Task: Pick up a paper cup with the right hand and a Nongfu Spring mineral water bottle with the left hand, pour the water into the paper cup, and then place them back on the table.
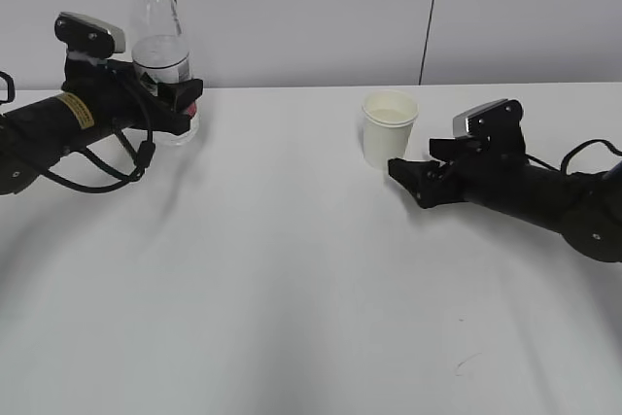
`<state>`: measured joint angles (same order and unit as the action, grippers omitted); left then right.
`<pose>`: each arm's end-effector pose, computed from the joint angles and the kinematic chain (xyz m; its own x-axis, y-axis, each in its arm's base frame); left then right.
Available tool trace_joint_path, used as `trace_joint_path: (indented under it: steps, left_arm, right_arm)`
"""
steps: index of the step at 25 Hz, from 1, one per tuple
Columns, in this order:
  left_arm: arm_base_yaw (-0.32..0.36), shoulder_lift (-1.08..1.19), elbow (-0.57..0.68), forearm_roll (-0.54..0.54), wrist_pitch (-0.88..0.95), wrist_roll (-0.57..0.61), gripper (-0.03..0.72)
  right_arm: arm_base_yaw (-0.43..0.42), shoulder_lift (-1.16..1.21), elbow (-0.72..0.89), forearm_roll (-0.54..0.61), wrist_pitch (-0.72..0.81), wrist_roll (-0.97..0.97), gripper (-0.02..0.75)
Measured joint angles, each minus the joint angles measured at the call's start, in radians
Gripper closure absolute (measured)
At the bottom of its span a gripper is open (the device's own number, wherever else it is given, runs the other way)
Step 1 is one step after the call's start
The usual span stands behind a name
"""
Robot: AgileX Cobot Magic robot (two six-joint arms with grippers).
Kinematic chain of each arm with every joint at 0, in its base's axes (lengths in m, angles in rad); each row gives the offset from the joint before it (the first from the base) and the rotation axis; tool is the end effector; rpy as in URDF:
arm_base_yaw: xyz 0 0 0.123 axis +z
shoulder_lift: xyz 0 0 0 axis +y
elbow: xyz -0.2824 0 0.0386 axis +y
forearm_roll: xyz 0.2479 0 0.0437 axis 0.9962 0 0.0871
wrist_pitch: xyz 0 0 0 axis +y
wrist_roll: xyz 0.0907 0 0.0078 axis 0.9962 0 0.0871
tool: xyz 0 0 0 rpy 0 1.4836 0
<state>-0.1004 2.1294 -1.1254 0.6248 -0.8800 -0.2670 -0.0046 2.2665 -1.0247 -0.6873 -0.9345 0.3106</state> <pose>0.4265 -0.0842 0.1448 -0.0509 0.1514 -0.9872 0.5492 0.8298 0.0989 0.4059 0.0445 0.0678 -0.2683 -0.1215 -0.9556 -0.5196 0.8536 0.0374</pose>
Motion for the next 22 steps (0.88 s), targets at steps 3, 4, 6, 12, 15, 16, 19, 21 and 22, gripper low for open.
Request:
trace_joint_path:
  steps: [3, 4, 6, 12, 15, 16, 19, 21, 22]
  left_arm:
    - [0.000, 0.000, 0.000, 0.000, 0.003, -0.046, 0.270]
    - [0.000, 0.000, 0.000, 0.000, 0.005, -0.062, 0.270]
    - [0.000, 0.000, -0.001, 0.001, 0.023, -0.091, 0.270]
    - [0.000, 0.005, -0.002, 0.001, 0.055, -0.129, 0.270]
    - [0.000, 0.037, -0.005, 0.001, 0.051, -0.138, 0.270]
    - [0.000, 0.052, -0.005, 0.001, 0.051, -0.143, 0.270]
    - [0.000, 0.082, -0.007, -0.001, 0.020, -0.163, 0.271]
    - [0.000, 0.091, -0.007, -0.002, -0.005, -0.166, 0.270]
    - [0.000, 0.095, -0.007, 0.000, -0.013, -0.166, 0.270]
  right_arm:
    - [0.000, -0.085, 0.084, 0.002, 0.002, 0.000, 0.078]
    - [0.000, -0.122, 0.113, 0.002, 0.002, -0.001, 0.079]
    - [0.000, -0.195, 0.166, 0.002, 0.002, -0.002, 0.083]
    - [0.000, -0.407, 0.331, 0.002, 0.002, 0.010, 0.098]
    - [0.000, -0.473, 0.390, 0.002, 0.002, 0.023, 0.106]
    - [0.000, -0.492, 0.406, 0.002, 0.002, 0.026, 0.110]
    - [0.000, -0.525, 0.433, -0.002, 0.002, 0.030, 0.115]
    - [0.000, -0.532, 0.437, -0.014, 0.000, 0.037, 0.119]
    - [0.000, -0.532, 0.437, -0.021, 0.000, 0.046, 0.122]
